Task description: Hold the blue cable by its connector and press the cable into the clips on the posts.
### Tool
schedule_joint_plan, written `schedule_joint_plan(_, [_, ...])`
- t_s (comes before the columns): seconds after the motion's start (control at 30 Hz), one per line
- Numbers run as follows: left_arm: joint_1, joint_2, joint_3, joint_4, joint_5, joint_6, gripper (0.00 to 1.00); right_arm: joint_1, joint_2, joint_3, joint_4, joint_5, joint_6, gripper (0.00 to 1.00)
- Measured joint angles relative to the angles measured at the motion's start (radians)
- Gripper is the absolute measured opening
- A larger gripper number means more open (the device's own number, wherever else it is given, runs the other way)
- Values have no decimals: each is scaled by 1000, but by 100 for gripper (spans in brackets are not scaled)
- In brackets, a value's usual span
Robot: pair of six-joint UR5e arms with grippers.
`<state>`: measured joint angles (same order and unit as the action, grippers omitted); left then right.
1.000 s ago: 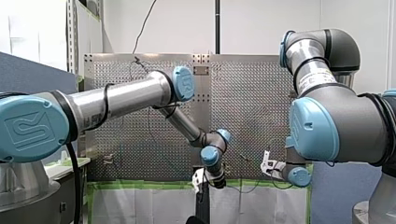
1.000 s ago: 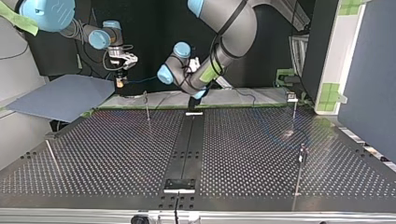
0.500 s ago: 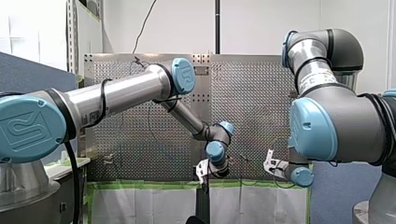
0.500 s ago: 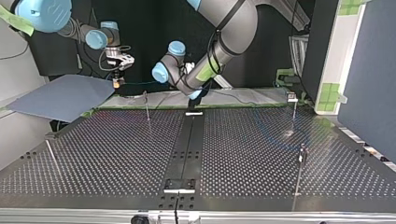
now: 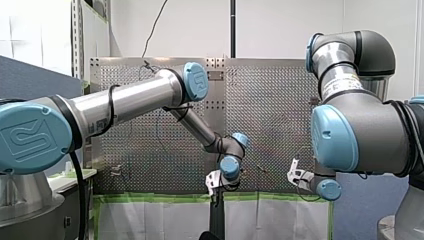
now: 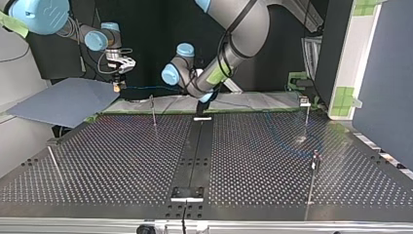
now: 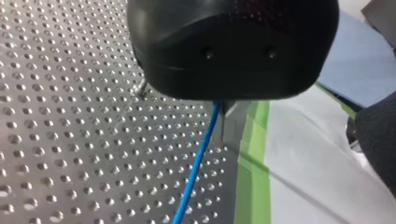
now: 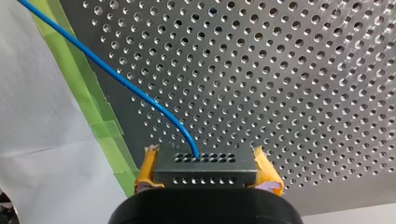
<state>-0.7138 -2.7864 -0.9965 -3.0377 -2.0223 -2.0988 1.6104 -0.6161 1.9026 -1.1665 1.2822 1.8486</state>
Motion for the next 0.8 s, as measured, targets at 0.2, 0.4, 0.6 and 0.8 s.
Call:
schedule_joint_plan(0.2, [-23,-1,-1,14,-37,51,0,-3,0,0,-1,-10,8,0])
schedule_joint_plan(0.4, [-47,-2,-7,35,-40,102,0,-9,0,0,-8,-24,37,0])
schedule_joint_plan(0.6, [-73,-3,-10,83,-33,155,0,-13,0,0,-23,-48,69,0])
schedule_joint_plan(0.8, [-84,-2,-10,135,-53,206,0,-18,0,0,-29,-69,75,0])
